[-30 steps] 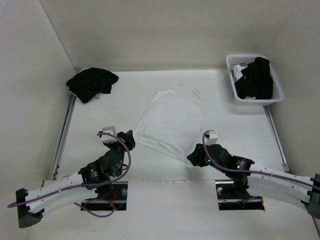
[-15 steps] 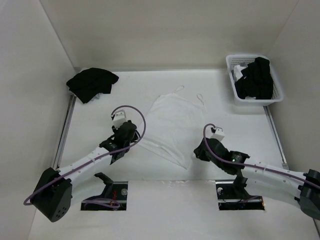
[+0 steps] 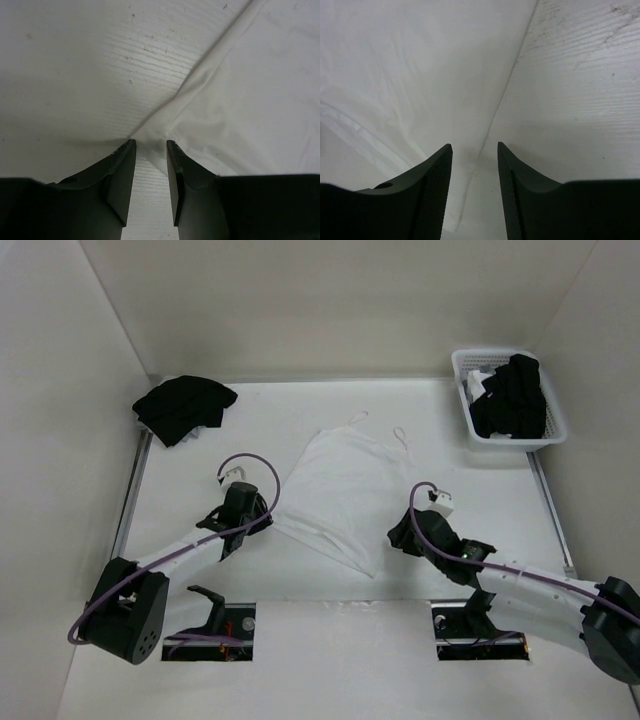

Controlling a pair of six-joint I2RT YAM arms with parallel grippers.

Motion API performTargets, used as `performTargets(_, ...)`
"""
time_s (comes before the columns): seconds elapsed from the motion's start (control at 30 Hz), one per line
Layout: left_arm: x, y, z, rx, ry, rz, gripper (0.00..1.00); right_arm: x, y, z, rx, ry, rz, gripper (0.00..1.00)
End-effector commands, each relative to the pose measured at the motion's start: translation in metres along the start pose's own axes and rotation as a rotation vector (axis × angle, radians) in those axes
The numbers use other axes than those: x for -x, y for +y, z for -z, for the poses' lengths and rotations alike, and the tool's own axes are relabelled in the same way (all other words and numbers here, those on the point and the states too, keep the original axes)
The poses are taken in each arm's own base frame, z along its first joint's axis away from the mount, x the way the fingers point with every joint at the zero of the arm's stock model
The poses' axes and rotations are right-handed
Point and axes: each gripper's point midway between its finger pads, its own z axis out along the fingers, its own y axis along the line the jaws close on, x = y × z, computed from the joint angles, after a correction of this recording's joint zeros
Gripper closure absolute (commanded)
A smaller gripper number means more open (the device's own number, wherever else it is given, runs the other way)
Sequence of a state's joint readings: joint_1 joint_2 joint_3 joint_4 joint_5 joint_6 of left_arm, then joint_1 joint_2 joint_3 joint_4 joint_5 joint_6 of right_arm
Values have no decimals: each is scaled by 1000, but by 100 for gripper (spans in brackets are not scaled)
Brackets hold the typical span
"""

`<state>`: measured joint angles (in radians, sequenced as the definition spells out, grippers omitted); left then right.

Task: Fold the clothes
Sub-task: Flatten the tank top out

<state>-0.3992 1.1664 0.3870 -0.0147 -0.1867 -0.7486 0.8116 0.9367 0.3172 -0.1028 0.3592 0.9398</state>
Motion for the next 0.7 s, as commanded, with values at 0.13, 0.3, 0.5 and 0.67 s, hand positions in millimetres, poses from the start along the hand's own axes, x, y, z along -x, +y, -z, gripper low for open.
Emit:
performTargets(0.13, 11, -1, -2, -18, -51, 39, 64, 15, 10, -11, 25, -38, -29, 48)
performTargets(0.3, 22, -1, 5, -32, -95, 58, 62, 22, 15, -18, 35, -45, -28, 50)
performTargets(0.5, 17, 7, -11, -11, -55, 38, 70, 21, 15, -23, 30, -39, -26, 50)
performTargets(0.67, 5, -3, -18, -71, 4, 59, 85, 32, 14, -43, 12, -43, -33, 51)
